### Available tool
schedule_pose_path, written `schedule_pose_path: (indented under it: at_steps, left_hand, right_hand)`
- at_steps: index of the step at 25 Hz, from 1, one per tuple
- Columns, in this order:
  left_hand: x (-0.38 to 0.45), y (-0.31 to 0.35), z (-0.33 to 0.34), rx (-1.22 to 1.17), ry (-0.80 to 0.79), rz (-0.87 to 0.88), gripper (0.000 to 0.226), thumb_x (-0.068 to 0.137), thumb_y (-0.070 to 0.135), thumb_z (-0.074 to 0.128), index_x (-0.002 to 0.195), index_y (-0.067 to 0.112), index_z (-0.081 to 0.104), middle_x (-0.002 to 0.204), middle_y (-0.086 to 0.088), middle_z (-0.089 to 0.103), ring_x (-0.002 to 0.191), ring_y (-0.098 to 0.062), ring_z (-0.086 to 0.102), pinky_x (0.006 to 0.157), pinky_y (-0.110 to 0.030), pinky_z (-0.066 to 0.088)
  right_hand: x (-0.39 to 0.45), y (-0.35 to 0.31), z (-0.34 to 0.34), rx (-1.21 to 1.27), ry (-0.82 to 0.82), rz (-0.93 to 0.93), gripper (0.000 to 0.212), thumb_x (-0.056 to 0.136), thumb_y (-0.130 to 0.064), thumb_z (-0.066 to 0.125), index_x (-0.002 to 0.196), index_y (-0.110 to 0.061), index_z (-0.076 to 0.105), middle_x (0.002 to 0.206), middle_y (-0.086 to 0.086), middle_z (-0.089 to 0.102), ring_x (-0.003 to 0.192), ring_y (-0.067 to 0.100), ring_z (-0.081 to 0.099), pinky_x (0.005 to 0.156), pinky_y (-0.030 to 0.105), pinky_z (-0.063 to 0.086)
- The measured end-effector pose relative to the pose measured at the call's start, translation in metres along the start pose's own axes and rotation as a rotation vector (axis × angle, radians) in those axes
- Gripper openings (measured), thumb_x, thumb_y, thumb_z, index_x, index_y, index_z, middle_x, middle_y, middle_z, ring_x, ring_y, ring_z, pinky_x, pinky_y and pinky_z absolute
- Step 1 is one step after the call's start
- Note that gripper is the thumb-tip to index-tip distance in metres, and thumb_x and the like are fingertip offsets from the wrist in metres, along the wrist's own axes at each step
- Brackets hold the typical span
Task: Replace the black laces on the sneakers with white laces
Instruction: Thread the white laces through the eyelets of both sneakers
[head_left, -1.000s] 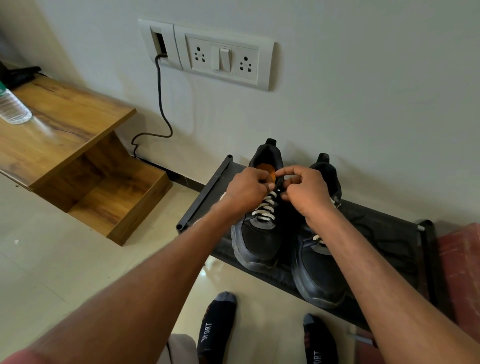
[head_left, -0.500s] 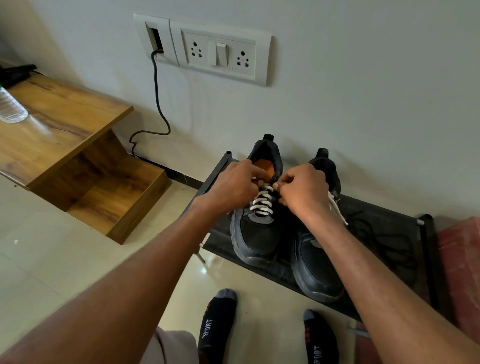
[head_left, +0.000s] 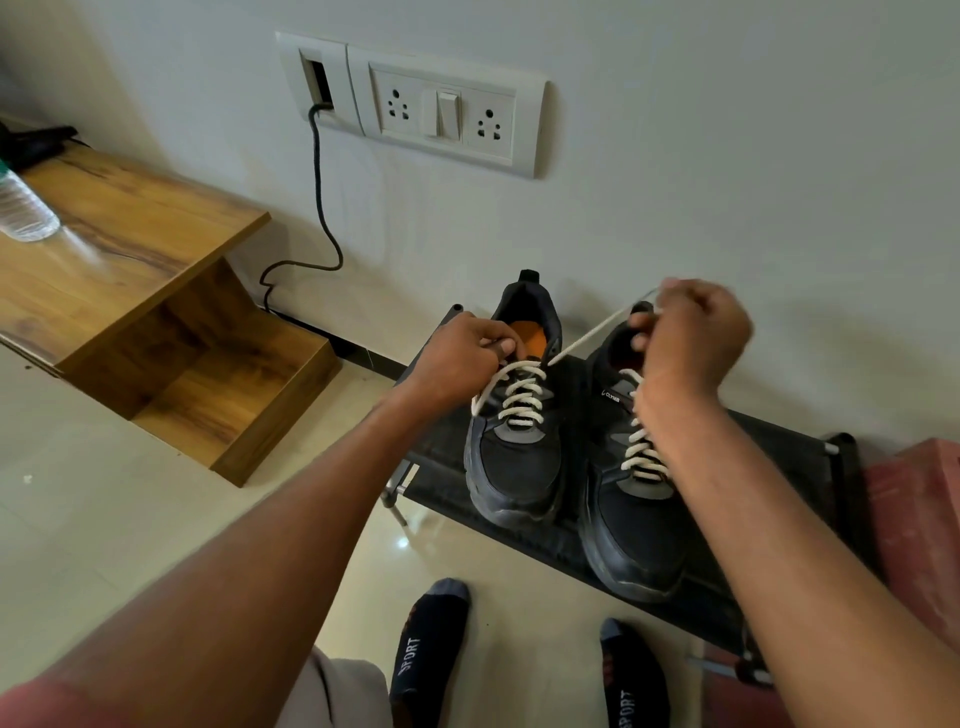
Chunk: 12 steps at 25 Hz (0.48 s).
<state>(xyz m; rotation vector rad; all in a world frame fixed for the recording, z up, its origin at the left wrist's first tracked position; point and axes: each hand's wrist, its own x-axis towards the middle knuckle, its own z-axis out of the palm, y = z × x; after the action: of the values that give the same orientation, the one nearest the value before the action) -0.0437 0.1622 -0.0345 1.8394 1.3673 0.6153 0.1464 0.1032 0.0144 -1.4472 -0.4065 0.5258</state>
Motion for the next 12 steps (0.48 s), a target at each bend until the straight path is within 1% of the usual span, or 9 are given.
schedule_pose_path:
  at_steps: [1,2,3,4,5,7,8,10,12]
  left_hand:
    - [0.000,-0.001,-0.001,0.013,-0.001,0.004,0.029,0.102,0.022,0.060,0.083,0.033,0.079,0.097,0.008,0.073,0.095,-0.010,0.067,0.093,-0.040,0.057]
    - [0.002,-0.003,0.000,0.032,-0.002,0.008,0.028,0.101,0.024,0.060,0.083,0.036,0.079,0.099,0.009,0.072,0.097,-0.010,0.067,0.093,-0.041,0.057]
    - [0.003,-0.005,0.001,0.040,-0.007,0.011,0.028,0.101,0.027,0.061,0.083,0.039,0.078,0.102,0.008,0.071,0.098,-0.011,0.067,0.094,-0.042,0.057]
    - [0.005,-0.005,0.003,0.040,-0.017,0.011,0.027,0.101,0.029,0.061,0.083,0.042,0.077,0.105,0.007,0.070,0.100,-0.012,0.066,0.094,-0.042,0.057]
    - [0.005,-0.005,0.004,0.048,-0.019,0.011,0.026,0.101,0.030,0.062,0.084,0.042,0.077,0.106,0.006,0.068,0.101,-0.013,0.065,0.094,-0.042,0.056]
    - [0.007,-0.006,0.006,0.076,-0.004,0.017,0.023,0.101,0.031,0.063,0.087,0.043,0.076,0.107,0.005,0.062,0.101,-0.015,0.063,0.090,-0.037,0.053]
    - [0.006,-0.005,0.005,0.084,0.002,0.025,0.022,0.101,0.030,0.063,0.088,0.043,0.076,0.105,0.006,0.060,0.100,-0.016,0.062,0.088,-0.035,0.052]
    - [0.004,-0.003,0.005,0.090,0.015,0.033,0.022,0.101,0.028,0.063,0.089,0.041,0.076,0.103,0.008,0.055,0.098,-0.015,0.060,0.086,-0.032,0.048]
    - [0.003,-0.003,0.006,0.108,0.020,0.028,0.021,0.101,0.026,0.062,0.093,0.037,0.077,0.102,0.009,0.052,0.096,-0.015,0.058,0.083,-0.029,0.045]
  right_hand:
    - [0.004,-0.003,-0.002,0.006,0.086,-0.112,0.014,0.094,-0.004,0.053,0.097,-0.011,0.065,0.094,0.006,0.069,0.069,0.019,0.070,0.059,0.034,0.054]
    - [0.003,-0.004,-0.004,-0.129,0.124,-0.258,0.017,0.092,-0.005,0.053,0.105,-0.013,0.062,0.103,0.004,0.065,0.081,0.017,0.066,0.070,0.033,0.054]
    - [-0.003,-0.002,-0.004,-0.336,0.089,-0.405,0.023,0.092,-0.005,0.054,0.113,-0.013,0.060,0.112,0.003,0.061,0.090,0.010,0.060,0.075,0.027,0.047]
    - [-0.010,0.004,-0.003,-0.537,-0.038,-0.528,0.027,0.094,-0.006,0.058,0.120,-0.013,0.058,0.120,0.003,0.057,0.095,0.005,0.054,0.075,0.022,0.040]
    - [-0.017,0.014,-0.002,-0.711,-0.242,-0.565,0.028,0.097,-0.010,0.062,0.124,-0.015,0.058,0.125,0.002,0.057,0.097,0.005,0.053,0.077,0.022,0.039]
    - [-0.029,0.029,0.003,-0.931,-0.623,-0.403,0.029,0.097,-0.022,0.072,0.125,-0.022,0.064,0.118,-0.002,0.066,0.096,0.013,0.065,0.083,0.030,0.052]
    - [-0.029,0.035,0.003,-0.955,-0.704,-0.320,0.026,0.095,-0.024,0.076,0.120,-0.024,0.069,0.108,-0.002,0.071,0.091,0.017,0.070,0.082,0.034,0.056]
    - [-0.021,0.032,0.002,-0.905,-0.618,-0.281,0.012,0.092,-0.019,0.077,0.101,-0.027,0.079,0.091,-0.004,0.076,0.085,0.018,0.073,0.079,0.033,0.058]
    - [-0.011,0.017,-0.003,-0.790,-0.292,-0.289,0.020,0.093,-0.013,0.069,0.091,-0.028,0.082,0.090,-0.007,0.078,0.085,0.018,0.072,0.078,0.031,0.057]
